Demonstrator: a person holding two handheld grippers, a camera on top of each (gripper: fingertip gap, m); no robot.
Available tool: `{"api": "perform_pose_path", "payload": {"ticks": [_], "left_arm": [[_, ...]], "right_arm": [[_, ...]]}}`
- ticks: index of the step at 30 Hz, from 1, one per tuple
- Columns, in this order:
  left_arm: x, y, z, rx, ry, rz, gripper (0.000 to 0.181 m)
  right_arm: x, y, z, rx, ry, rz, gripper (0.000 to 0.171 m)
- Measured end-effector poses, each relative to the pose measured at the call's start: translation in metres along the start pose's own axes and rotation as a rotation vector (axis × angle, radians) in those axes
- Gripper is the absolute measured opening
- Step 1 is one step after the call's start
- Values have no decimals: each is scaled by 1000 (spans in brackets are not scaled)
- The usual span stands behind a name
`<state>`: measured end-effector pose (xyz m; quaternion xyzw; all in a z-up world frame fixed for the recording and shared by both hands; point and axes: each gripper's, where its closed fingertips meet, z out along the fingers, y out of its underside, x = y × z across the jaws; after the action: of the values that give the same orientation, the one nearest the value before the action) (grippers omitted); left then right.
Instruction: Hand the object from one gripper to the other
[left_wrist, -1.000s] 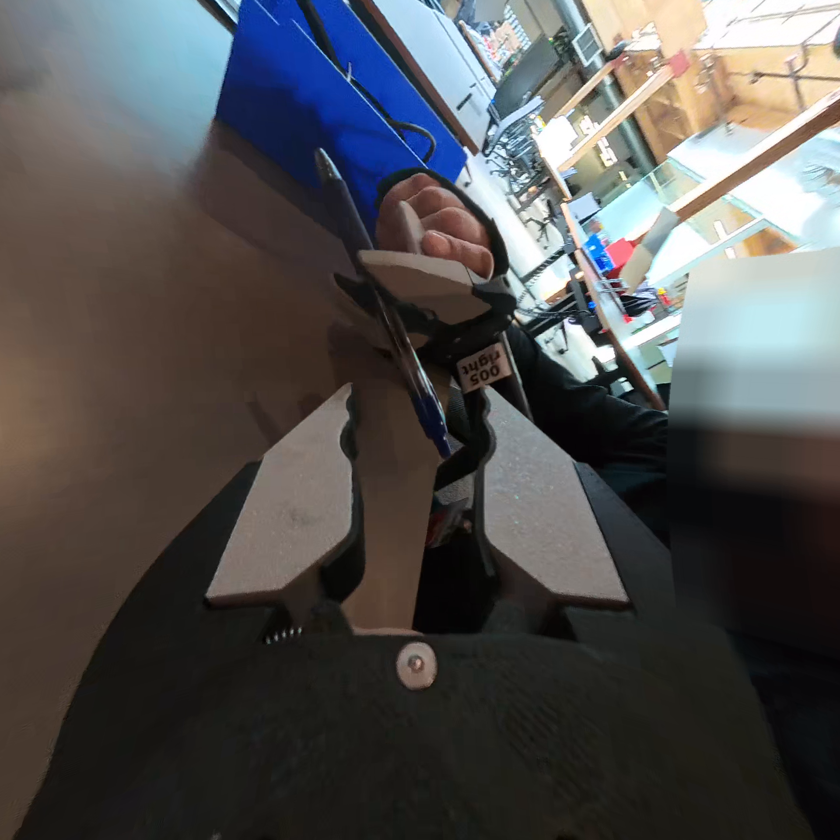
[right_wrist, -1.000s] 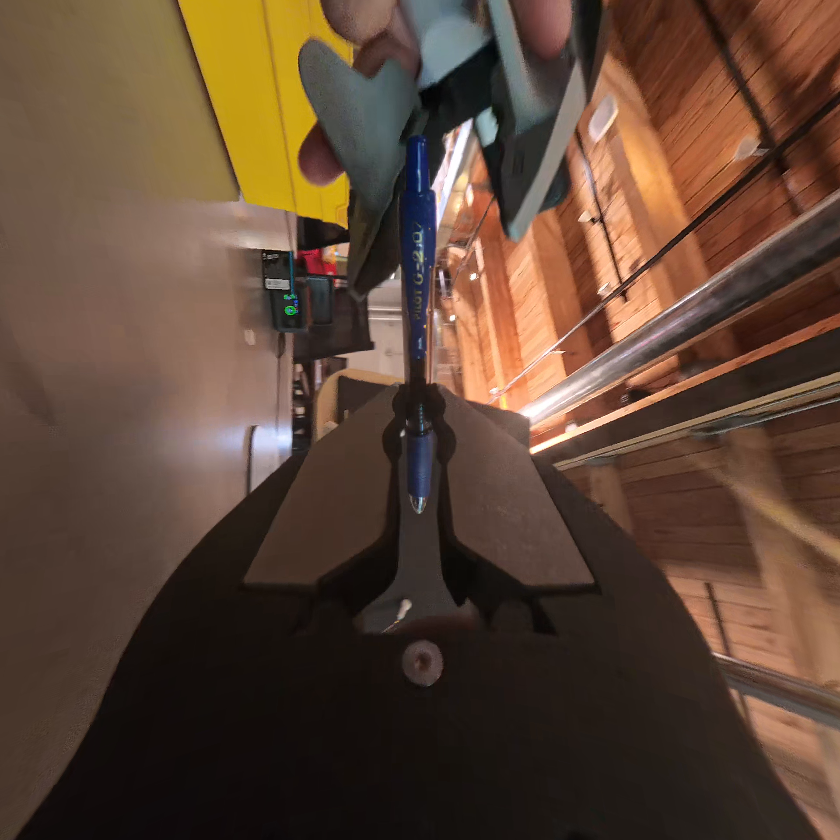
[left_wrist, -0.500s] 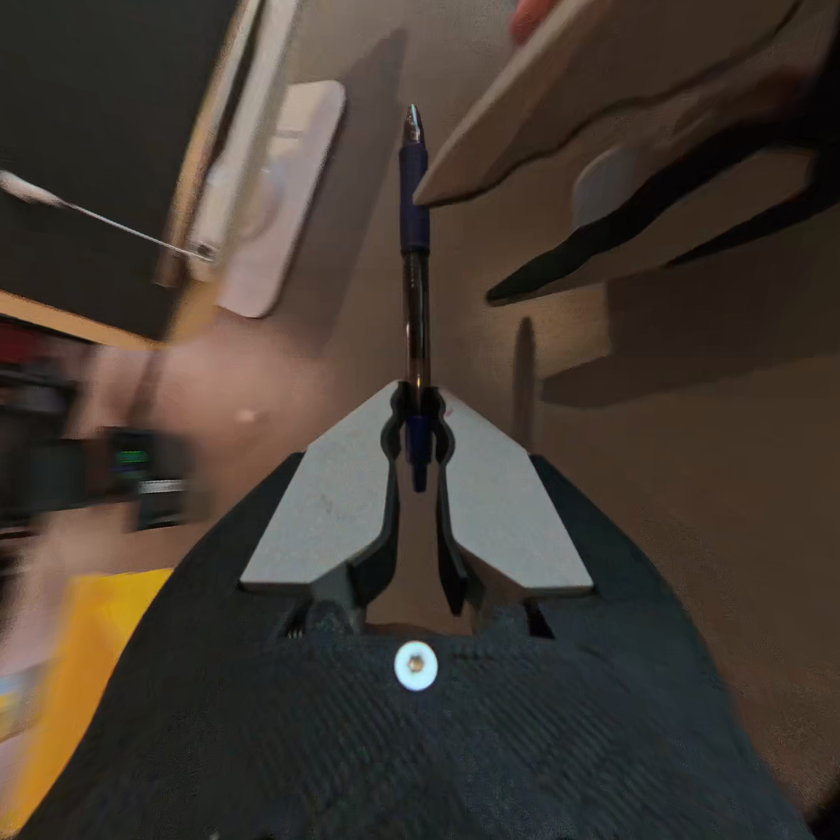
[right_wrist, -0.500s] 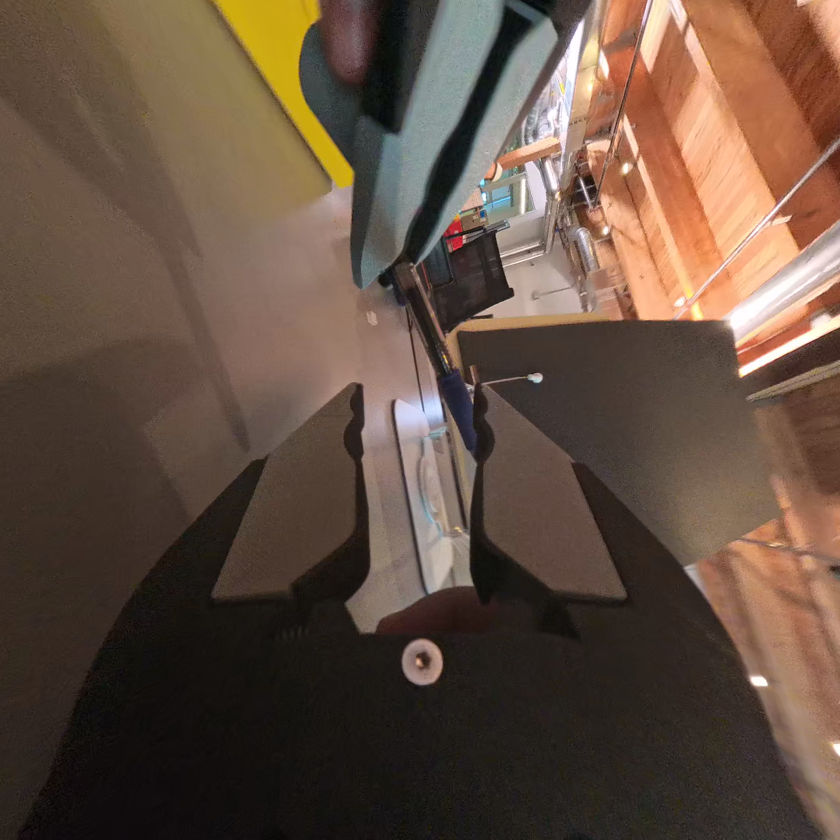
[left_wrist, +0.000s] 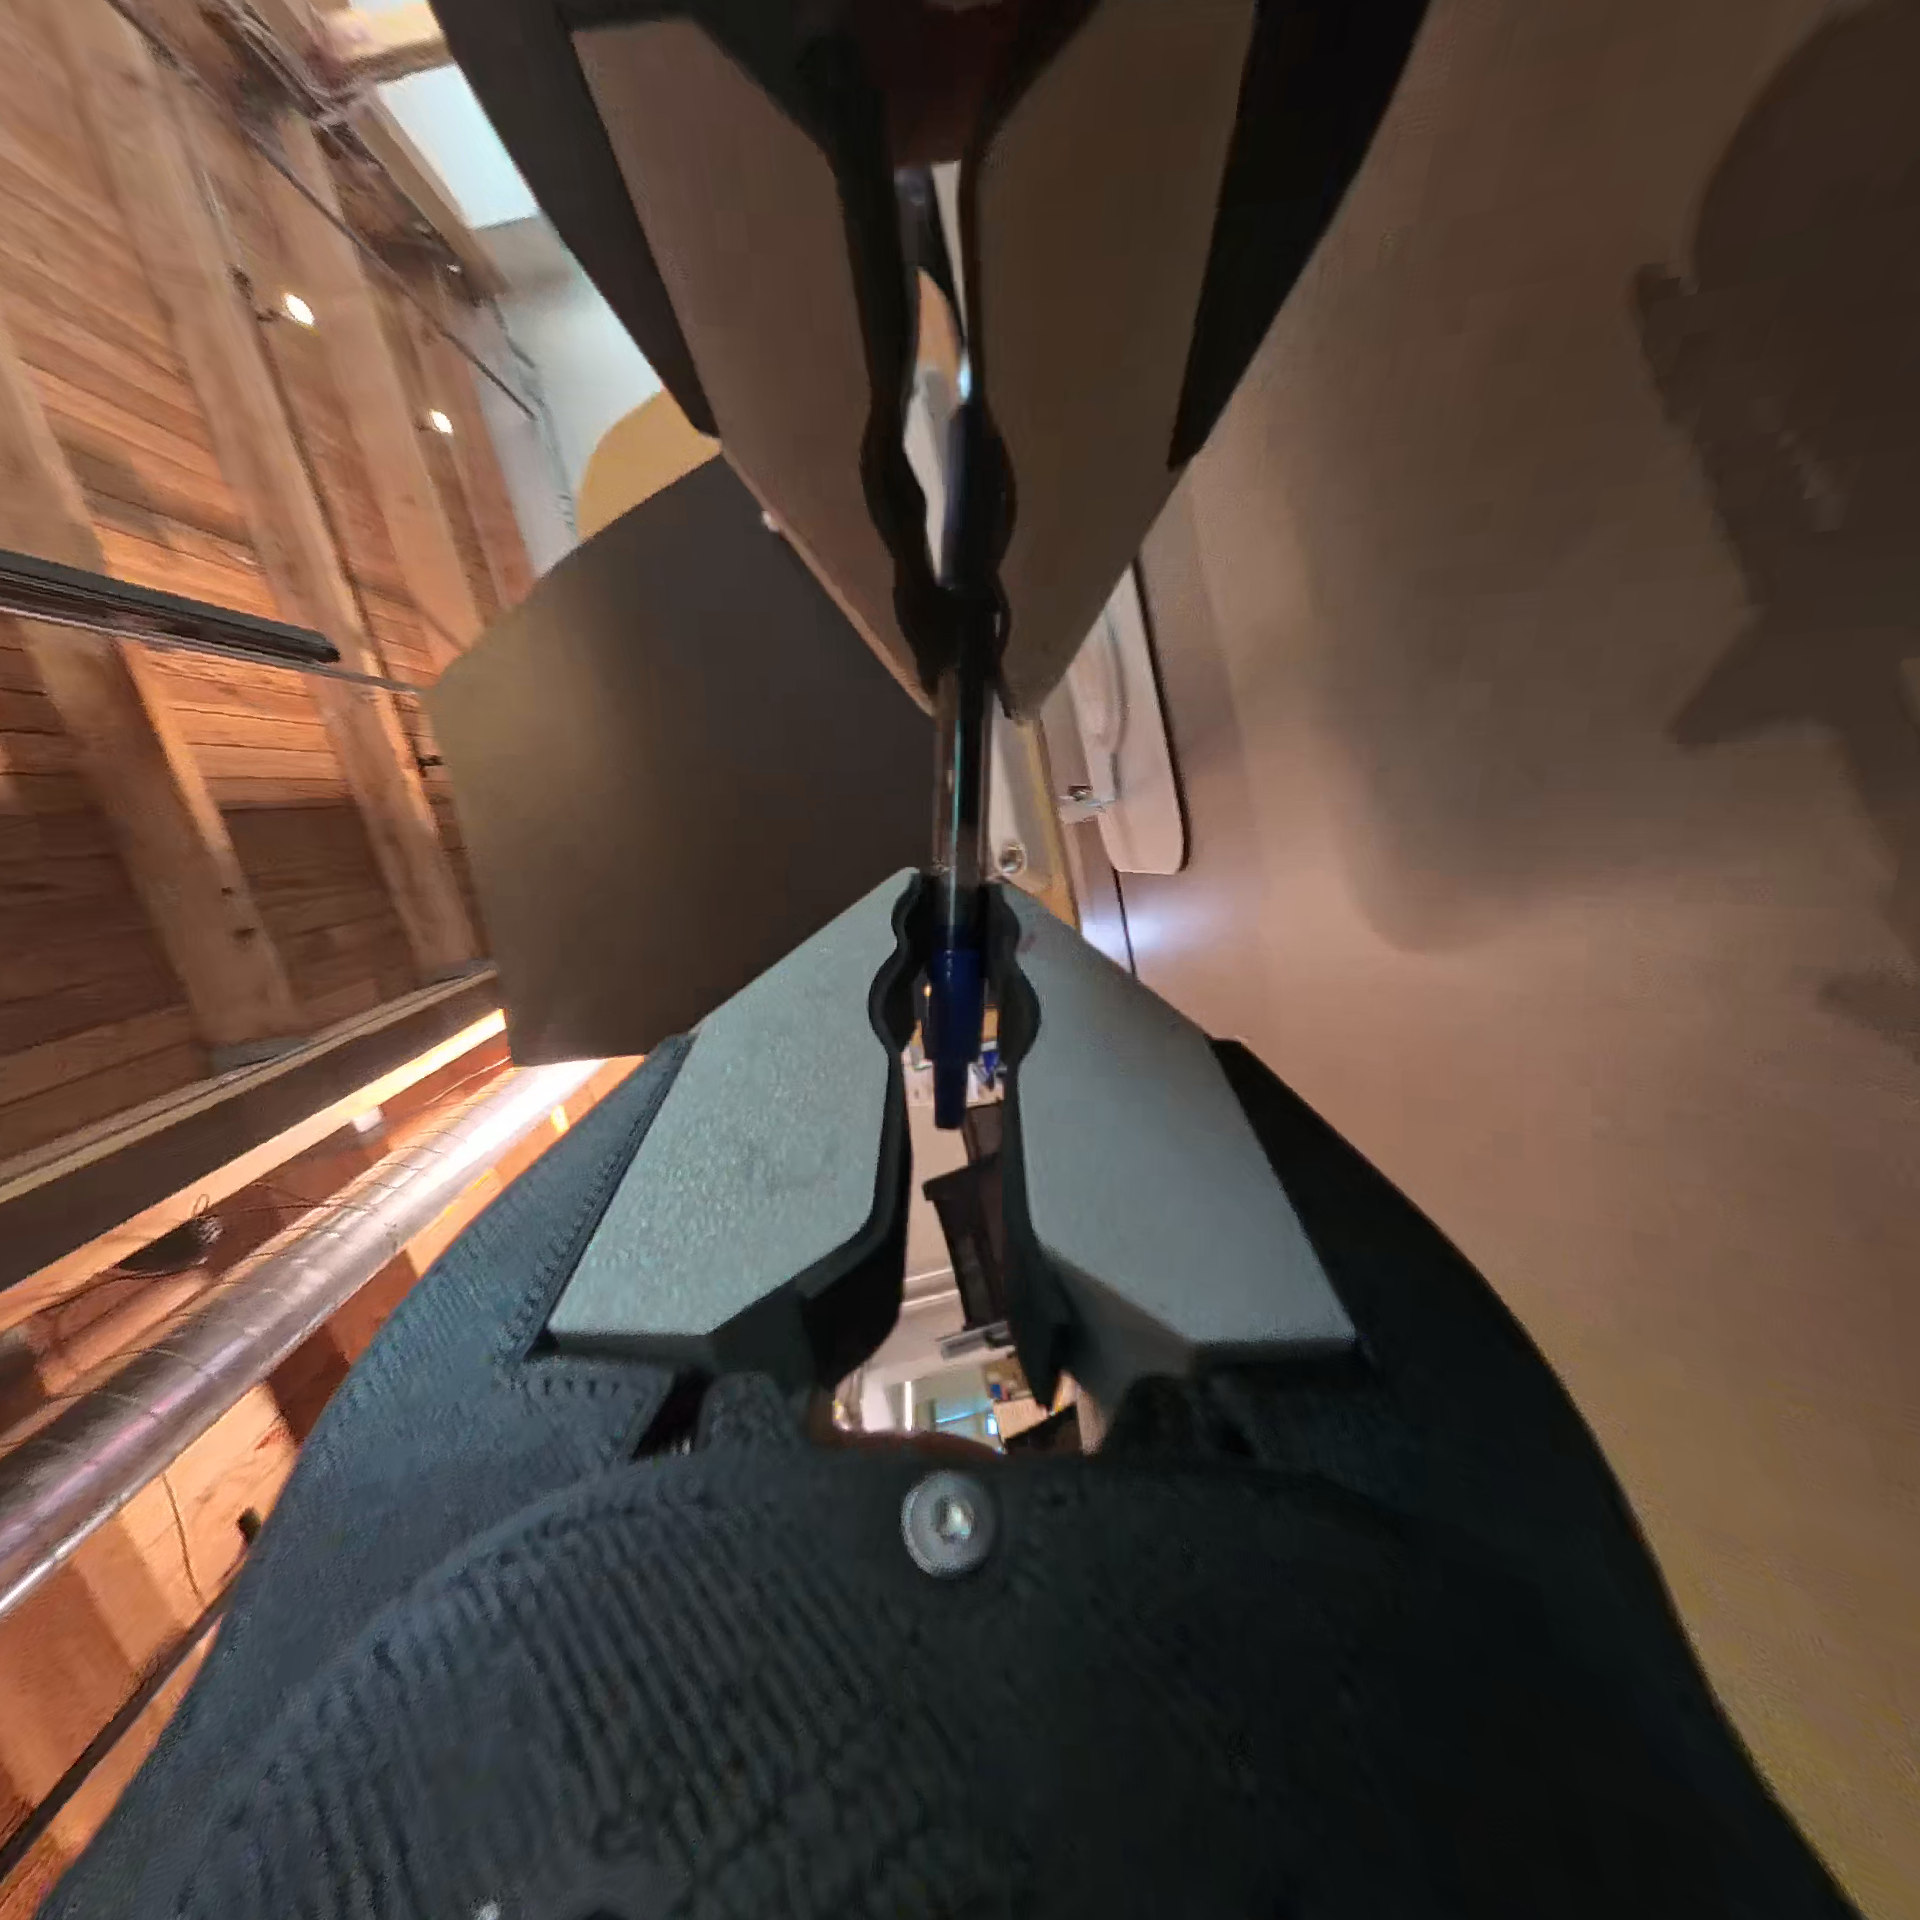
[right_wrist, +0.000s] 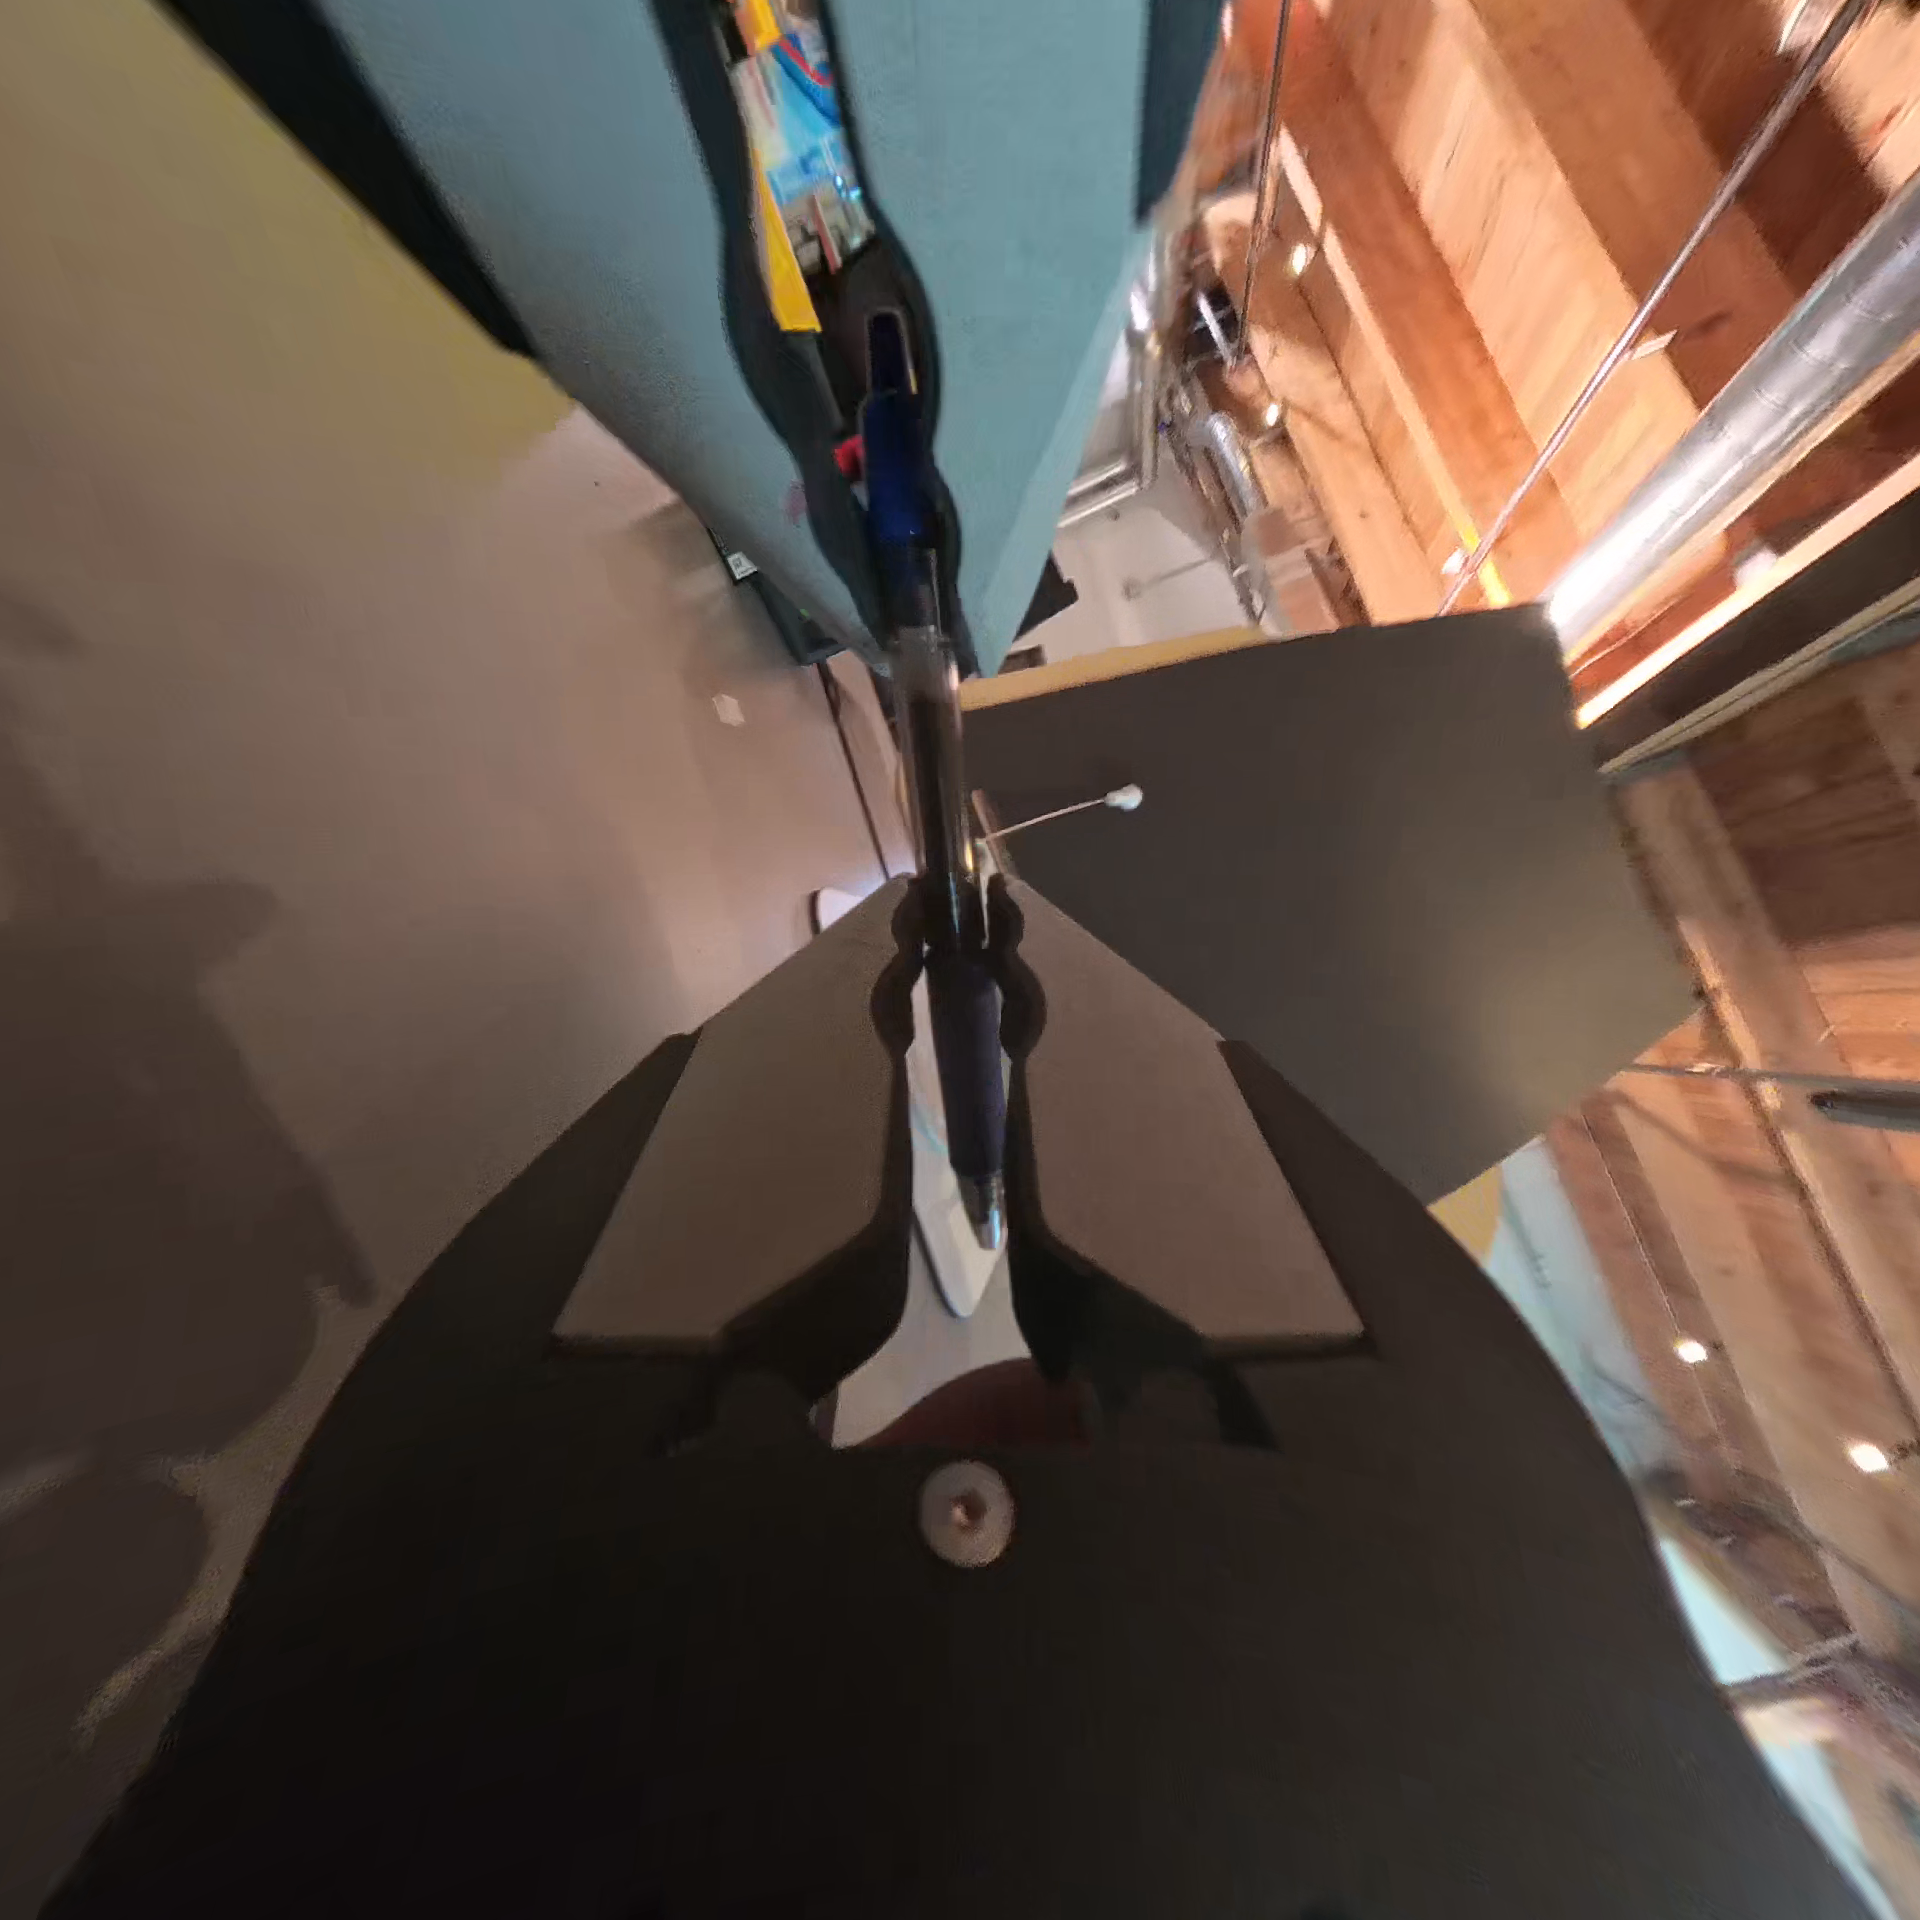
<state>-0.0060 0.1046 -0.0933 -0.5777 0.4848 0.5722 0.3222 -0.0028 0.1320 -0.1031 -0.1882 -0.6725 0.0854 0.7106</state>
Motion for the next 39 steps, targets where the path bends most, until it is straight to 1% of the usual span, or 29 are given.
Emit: {"api": "perform_pose_path", "payload": {"ticks": [2, 3, 6, 8, 11, 12, 14, 15, 16, 18, 19, 22, 23, 24, 25, 27, 28, 30, 33, 36, 38, 39], "left_arm": [[-7, 0, 0, 4, -43, -71, 14], [-10, 1, -1, 3, -44, -140, 22], [-24, 3, -8, 31, -64, -408, 39], [-29, 6, -14, 48, -102, -485, 41], [-16, 5, -13, 56, -119, -437, 43], [-9, 5, -10, 49, -118, -405, 47], [0, 8, -4, 23, -129, -339, 50], [1, 8, -2, 22, -150, -314, 52], [-2, 7, -1, 28, -189, -285, 52], [-8, 5, 0, 36, -271, -222, 57], [-7, 4, 2, 34, -281, -198, 60], [1, 1, 11, 24, -282, -120, 62], [1, -1, 12, 31, -299, -100, 62], [0, -5, 13, 50, -313, -92, 59], [1, -9, 14, 72, -318, -85, 53], [4, -12, 18, 81, -317, -82, 32], [7, -13, 21, 85, -308, -100, 12], [18, -10, 29, 79, -229, -202, 9], [29, -2, 36, 81, -158, -407, 8], [37, 6, 41, 74, -105, -583, 8], [33, 12, 42, 72, -83, -702, 8], [33, 13, 42, 86, -56, -804, 8]], "right_arm": [[2, 0, 2, -7, -15, 74, 8], [4, 1, 3, -7, -18, 130, 8], [8, 12, 5, -28, -81, 361, 7], [14, 15, 4, -1, -123, 542, 6], [25, 14, 1, 47, -211, 822, 6], [27, 9, -2, 81, -273, 925, 6], [11, -7, -12, 111, -548, 1130, 7], [1, -11, -17, 89, -681, 1221, 7], [-6, -10, -20, 47, -763, 1291, 7], [-16, 0, -20, -43, -819, 1373, 7], [-21, 3, -21, -74, -856, 1397, 7], [-32, -12, -36, -68, -1052, 1486, 7], [-35, -15, -38, -70, -1085, 1496, 7], [-39, -16, -39, -86, -1099, 1493, 7], [-44, -16, -40, -104, -1117, 1485, 7], [-50, -23, -46, -96, -1177, 1468, 8], [-51, -27, -48, -77, -1203, 1456, 9], [-51, -28, -47, -55, -1181, 1410, 10], [-40, -18, -39, -18, -1044, 1317, 13], [-11, -12, -34, 84, -886, 1268, 21], [18, -10, -32, 187, -741, 1250, 32], [35, -8, -33, 246, -657, 1243, 39]]}}
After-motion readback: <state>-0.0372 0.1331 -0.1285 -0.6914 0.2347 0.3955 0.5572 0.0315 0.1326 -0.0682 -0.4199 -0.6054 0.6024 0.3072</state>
